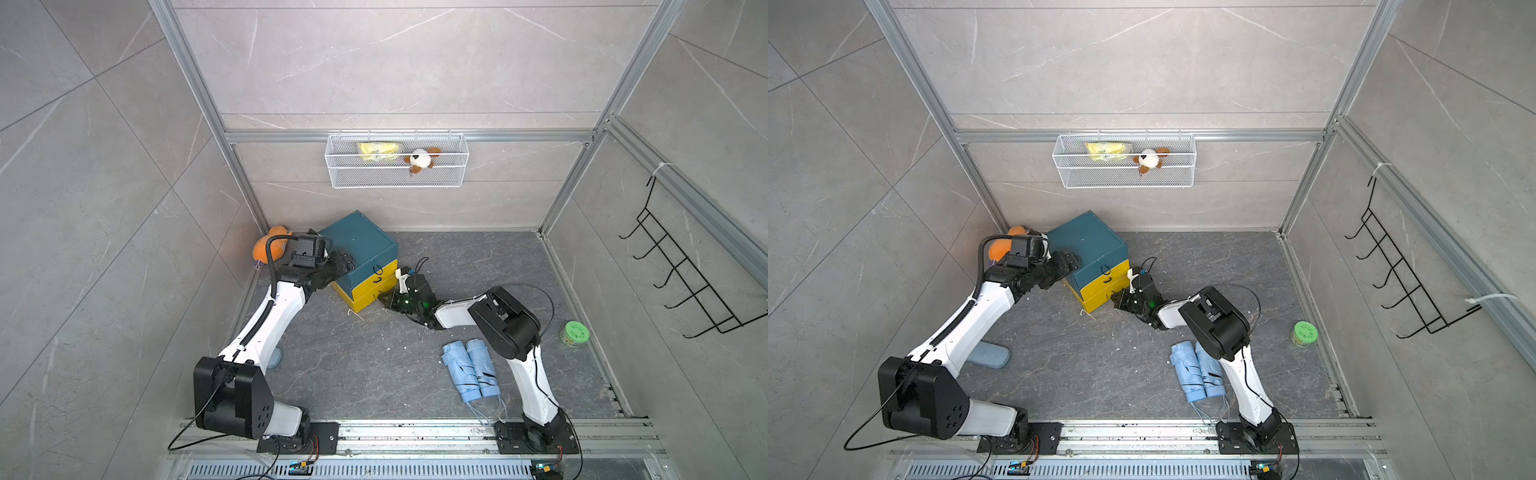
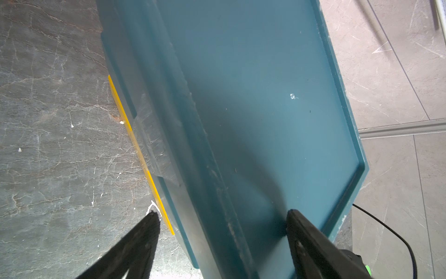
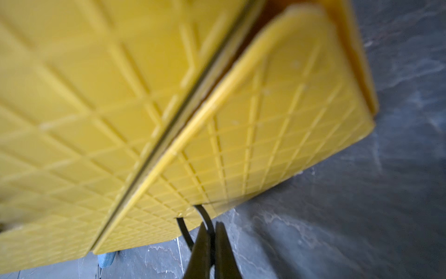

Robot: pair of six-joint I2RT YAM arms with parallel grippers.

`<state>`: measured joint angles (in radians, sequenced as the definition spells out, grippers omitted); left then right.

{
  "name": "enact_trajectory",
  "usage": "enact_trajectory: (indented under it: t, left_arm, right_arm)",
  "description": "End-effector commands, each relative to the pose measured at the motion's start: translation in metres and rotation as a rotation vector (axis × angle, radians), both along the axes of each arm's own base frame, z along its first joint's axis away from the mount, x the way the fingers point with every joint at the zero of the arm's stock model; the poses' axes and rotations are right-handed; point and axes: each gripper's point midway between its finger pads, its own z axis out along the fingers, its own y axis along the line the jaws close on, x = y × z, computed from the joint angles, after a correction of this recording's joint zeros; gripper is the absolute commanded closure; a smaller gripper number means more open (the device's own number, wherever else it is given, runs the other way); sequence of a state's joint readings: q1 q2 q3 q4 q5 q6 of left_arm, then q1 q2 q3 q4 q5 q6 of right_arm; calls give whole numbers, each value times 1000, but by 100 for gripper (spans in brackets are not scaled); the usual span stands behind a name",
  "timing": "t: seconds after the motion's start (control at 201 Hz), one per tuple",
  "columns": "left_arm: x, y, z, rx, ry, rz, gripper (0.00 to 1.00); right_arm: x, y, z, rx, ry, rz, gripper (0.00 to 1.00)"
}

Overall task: Place the umbrella in the drawer by color
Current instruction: Open the drawer in the storage box.

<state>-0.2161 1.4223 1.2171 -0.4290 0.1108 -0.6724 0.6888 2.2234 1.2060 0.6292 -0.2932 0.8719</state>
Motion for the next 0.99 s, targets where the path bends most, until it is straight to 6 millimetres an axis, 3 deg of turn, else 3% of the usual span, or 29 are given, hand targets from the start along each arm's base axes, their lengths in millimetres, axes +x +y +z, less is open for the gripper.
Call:
enact_trajectory:
  t: [0.0,0.259,0.592,0.985]
  left_arm:
    - [-8,2,-22,50,61,-21,15]
    - [-8,1,-22,48,60,-23,15]
    - [-8,2,-21,47,57,-23,15]
    - [-9,2,-20,41,53,-23,15]
  right_arm:
    - [-7,-9,10,-10,-32,-5,100]
    - [-32,-34,17,-53,-54,-9,100]
    - [-67,-67,7,-90,-24,-29,100]
    - [-93,-75,5,-115,-28,-10,100]
